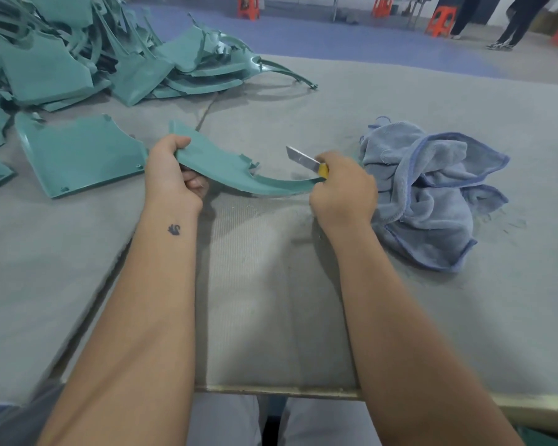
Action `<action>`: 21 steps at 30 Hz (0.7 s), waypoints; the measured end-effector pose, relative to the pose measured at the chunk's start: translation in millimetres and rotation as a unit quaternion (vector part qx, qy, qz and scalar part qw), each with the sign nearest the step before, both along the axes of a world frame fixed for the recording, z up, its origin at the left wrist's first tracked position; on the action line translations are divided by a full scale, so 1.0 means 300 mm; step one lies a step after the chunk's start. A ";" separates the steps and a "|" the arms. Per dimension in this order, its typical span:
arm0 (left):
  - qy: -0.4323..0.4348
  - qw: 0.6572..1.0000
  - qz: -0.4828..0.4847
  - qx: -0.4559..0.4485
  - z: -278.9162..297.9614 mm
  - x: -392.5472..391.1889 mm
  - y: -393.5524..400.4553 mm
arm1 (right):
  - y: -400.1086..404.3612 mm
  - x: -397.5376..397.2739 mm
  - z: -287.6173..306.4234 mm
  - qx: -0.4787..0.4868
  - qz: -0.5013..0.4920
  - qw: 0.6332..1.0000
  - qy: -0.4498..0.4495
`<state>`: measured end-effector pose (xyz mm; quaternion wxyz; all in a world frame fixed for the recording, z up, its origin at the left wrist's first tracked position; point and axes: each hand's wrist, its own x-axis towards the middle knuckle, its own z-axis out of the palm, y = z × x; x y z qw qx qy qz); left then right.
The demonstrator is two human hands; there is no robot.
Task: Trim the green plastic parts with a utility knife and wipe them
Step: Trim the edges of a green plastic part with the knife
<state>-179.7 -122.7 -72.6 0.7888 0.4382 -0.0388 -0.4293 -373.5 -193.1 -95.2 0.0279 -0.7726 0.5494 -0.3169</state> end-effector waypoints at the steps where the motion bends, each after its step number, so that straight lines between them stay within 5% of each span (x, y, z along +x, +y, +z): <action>1: 0.016 1.000 -0.001 -0.017 -0.001 0.002 0.000 | -0.007 0.000 -0.003 0.012 -0.005 0.999 0.032; 8: 0.184 0.956 -0.030 -0.227 -0.002 0.013 -0.002 | -0.015 0.022 -0.008 0.021 0.017 0.993 0.116; 14: -0.056 0.995 -0.082 -0.014 0.003 -0.024 -0.024 | 0.009 0.022 -0.003 0.036 0.078 0.990 0.113; 17: -0.082 0.974 -0.210 -0.009 0.014 -0.044 -0.023 | 0.018 0.029 0.003 0.053 0.098 0.991 0.079; 21: -0.049 0.975 -0.219 0.002 0.012 -0.086 -0.031 | 0.020 0.033 0.003 0.113 0.117 0.984 -0.076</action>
